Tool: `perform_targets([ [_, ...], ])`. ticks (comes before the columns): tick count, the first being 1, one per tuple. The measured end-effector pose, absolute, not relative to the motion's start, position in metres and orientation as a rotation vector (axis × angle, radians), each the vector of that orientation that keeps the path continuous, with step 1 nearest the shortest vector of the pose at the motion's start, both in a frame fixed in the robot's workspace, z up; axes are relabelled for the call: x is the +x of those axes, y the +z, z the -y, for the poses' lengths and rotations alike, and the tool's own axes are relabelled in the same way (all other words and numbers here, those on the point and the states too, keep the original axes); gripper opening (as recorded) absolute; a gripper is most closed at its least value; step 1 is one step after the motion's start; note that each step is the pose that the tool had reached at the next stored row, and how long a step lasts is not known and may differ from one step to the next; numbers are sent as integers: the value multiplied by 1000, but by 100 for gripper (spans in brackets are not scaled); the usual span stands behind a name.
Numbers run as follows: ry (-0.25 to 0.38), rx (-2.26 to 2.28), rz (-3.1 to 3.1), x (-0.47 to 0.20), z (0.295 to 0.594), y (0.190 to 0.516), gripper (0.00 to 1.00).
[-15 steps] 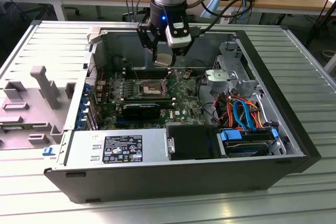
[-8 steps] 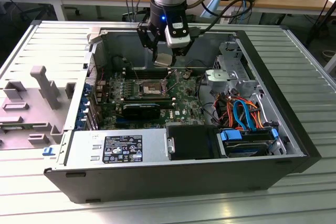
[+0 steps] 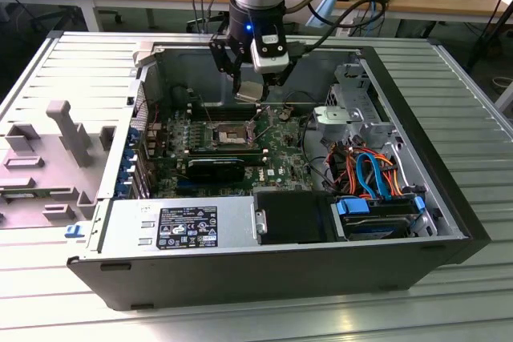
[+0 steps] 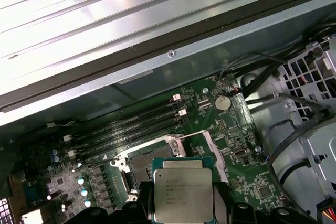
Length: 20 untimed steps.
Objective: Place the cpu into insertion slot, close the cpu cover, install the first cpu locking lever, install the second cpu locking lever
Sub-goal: 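Place the cpu into insertion slot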
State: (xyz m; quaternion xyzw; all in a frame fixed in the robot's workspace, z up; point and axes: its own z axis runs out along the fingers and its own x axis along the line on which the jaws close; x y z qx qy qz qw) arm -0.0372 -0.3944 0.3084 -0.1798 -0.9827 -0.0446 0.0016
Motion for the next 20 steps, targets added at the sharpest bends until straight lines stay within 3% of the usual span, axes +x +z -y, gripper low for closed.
perform_targets([
  [20,-140,-674,3065,-37,394,308,54],
])
